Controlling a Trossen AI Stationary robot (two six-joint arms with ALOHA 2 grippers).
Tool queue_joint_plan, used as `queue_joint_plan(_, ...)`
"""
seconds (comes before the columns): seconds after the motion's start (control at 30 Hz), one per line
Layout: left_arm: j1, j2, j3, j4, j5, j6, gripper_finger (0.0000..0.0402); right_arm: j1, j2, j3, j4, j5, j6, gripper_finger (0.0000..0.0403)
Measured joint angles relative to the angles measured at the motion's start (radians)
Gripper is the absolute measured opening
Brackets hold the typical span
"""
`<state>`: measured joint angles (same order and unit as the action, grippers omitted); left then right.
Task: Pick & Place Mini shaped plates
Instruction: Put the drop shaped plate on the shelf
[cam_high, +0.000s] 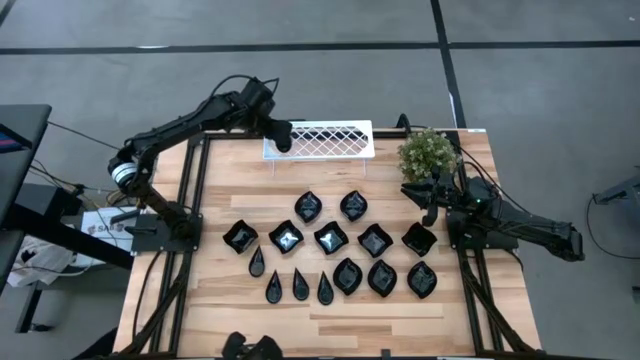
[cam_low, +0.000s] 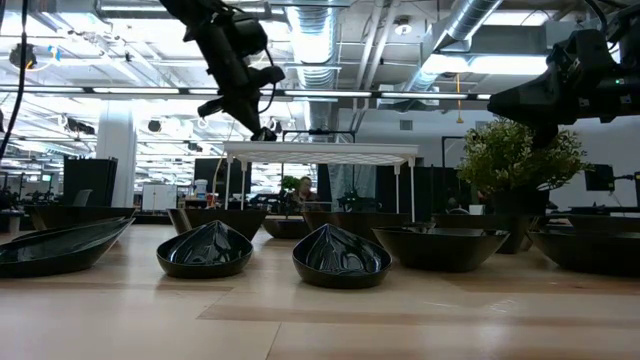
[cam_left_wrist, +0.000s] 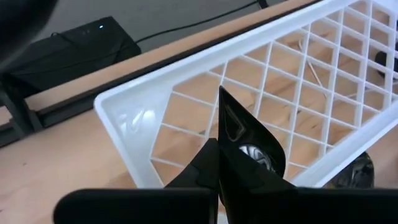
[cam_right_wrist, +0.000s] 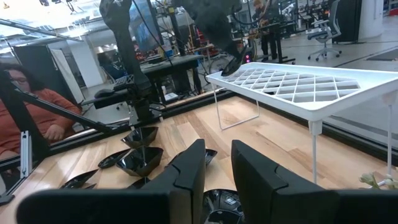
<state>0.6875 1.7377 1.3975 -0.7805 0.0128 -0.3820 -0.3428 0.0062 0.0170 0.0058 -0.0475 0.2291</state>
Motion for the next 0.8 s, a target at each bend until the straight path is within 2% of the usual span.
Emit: queue_joint_plan(0.8,0.04,0.0,-0.001,-0.065,-0.02,-0.026,0.0004,0.0,0.0,0.0,-0.013,0.004,0.0,0.0074)
